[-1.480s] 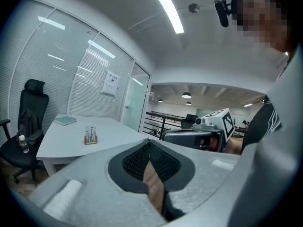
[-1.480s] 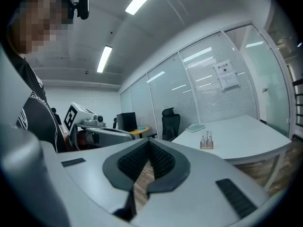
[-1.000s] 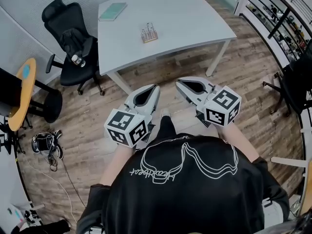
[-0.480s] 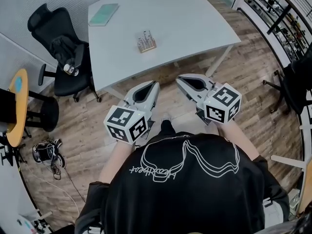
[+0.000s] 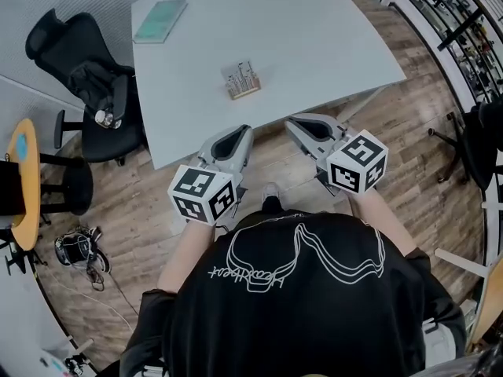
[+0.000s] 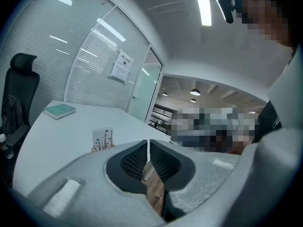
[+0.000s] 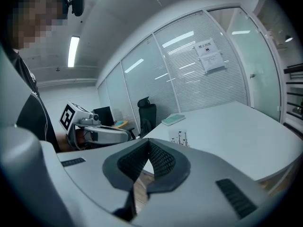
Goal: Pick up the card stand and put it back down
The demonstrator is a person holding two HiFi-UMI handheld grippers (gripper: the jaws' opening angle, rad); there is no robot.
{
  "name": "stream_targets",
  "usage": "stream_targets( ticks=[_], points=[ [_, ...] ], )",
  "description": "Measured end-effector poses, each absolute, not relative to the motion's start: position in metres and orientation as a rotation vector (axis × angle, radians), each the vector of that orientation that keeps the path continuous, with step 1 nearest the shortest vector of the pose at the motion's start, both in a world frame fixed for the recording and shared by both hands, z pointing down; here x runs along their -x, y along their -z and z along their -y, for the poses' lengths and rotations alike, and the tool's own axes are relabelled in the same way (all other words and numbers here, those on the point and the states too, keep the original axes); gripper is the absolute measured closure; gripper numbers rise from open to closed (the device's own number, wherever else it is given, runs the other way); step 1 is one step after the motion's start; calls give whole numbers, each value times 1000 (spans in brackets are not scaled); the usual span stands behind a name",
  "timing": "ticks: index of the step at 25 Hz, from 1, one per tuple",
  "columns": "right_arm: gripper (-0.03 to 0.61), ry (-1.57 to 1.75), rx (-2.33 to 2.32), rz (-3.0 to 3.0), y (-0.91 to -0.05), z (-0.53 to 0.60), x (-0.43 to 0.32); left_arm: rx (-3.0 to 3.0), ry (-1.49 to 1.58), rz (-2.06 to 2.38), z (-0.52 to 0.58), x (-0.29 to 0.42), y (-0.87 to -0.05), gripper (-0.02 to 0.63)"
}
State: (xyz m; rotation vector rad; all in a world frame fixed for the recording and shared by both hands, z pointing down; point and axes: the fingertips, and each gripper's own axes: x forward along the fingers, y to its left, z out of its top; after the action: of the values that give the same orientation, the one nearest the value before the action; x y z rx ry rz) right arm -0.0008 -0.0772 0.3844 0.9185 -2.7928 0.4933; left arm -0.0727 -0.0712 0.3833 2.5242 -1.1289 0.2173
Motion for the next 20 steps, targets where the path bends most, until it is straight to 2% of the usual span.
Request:
stream_targets(
  ticks=[8,16,20],
  points=[
    [569,-529,-940,2725,-416,148,14,-2466,-289,1157,137,98,-418,594],
    [563,-552,-955,2654,-448,201,21,-2380,-322,1189,185,121,-453,531],
    [528,-599,-943,2595,-477,222,24,-2338,-369,1190,203,129,-480,517]
  ],
)
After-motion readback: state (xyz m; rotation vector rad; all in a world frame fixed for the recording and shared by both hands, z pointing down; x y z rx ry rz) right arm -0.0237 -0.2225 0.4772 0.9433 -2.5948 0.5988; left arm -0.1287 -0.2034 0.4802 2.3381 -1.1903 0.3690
